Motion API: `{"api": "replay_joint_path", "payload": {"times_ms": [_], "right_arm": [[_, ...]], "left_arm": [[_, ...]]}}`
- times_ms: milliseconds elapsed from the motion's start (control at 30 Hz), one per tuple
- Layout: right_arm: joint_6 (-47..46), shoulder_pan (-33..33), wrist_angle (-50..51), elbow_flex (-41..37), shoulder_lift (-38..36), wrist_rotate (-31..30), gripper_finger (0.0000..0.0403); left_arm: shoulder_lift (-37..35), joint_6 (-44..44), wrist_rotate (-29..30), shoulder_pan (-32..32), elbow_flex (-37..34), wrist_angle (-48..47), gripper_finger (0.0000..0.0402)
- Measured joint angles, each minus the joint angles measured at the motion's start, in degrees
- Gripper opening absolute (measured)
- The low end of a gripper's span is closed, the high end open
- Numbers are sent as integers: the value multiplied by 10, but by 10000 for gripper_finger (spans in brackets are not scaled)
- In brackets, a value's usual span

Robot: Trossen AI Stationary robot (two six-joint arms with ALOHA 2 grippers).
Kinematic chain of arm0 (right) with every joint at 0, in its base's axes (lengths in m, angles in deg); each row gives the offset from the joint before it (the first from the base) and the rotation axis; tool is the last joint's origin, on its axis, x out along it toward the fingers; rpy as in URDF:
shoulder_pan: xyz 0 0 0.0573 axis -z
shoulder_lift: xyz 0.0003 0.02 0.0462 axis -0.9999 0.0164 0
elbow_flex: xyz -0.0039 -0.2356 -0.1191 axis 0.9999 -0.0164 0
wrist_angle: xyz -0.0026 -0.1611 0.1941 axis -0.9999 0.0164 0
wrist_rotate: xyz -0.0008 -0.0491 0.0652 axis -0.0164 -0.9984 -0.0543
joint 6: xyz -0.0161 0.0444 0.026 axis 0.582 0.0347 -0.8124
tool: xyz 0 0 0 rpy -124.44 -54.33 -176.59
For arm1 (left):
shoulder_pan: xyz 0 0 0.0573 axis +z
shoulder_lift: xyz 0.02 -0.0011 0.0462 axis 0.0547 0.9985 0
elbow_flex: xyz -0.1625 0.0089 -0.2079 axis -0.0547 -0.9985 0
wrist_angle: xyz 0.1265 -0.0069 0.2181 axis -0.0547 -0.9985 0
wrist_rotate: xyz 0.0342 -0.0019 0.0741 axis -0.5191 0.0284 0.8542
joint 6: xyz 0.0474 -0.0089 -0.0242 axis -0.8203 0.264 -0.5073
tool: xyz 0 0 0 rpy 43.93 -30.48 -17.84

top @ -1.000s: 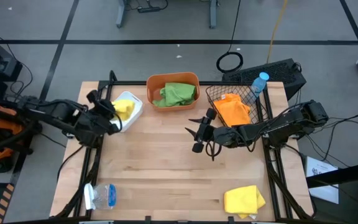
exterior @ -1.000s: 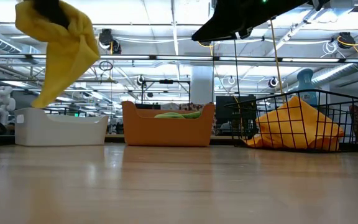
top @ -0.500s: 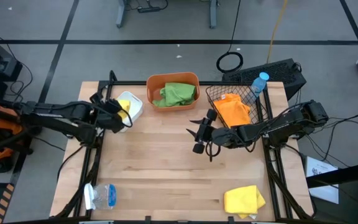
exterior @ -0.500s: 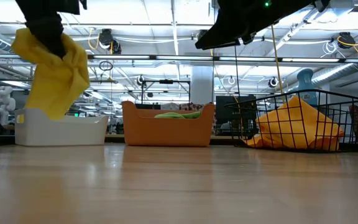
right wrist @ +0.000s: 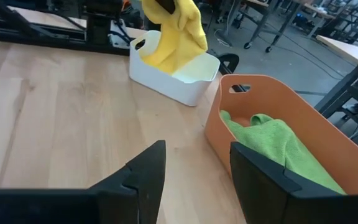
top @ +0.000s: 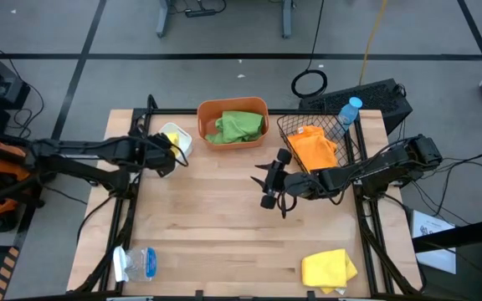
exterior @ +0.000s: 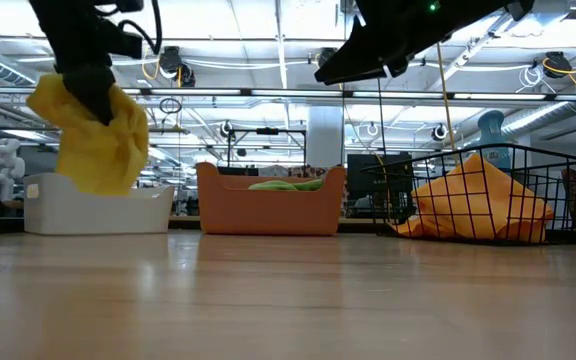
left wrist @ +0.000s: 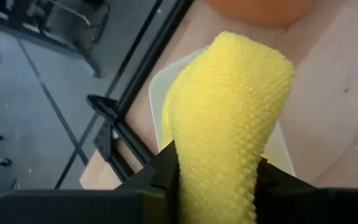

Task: Sort microfiber towel by color & place in baskets
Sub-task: Put the left yellow towel into the white bin

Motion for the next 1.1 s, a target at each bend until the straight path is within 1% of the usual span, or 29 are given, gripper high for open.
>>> {"api": "replay_joint_path", "payload": {"times_ms": [133, 367, 400, 533, 667, 800, 900, 1000, 1100], "right_arm": [[0, 0, 5, 0, 0, 1, 169], [0, 0, 6, 0, 0, 1, 169], [0, 0, 6, 0, 0, 1, 169], [0, 0, 7, 0, 0, 1, 169], [0, 0, 7, 0, 0, 1, 169], [0, 0, 14, 0, 0, 1, 169], [-5, 0, 22, 0, 0, 1, 169], [-7, 0, 23, 0, 0, 1, 169], [-7, 0, 23, 0, 0, 1, 169]], "left_arm": [[3, -9, -8, 22, -13, 10, 131], [3, -52, -12, 64, -32, 11, 199], [3, -60, -18, 68, -32, 15, 209], [3, -96, -69, 83, -32, 43, 243], [3, -125, -85, 88, -32, 72, 259], [3, -120, -87, 90, -32, 80, 252], [6, -86, -87, 90, -32, 71, 228], [13, -64, -101, 102, -32, 44, 188], [32, -56, -146, 121, -32, 26, 122]]}}
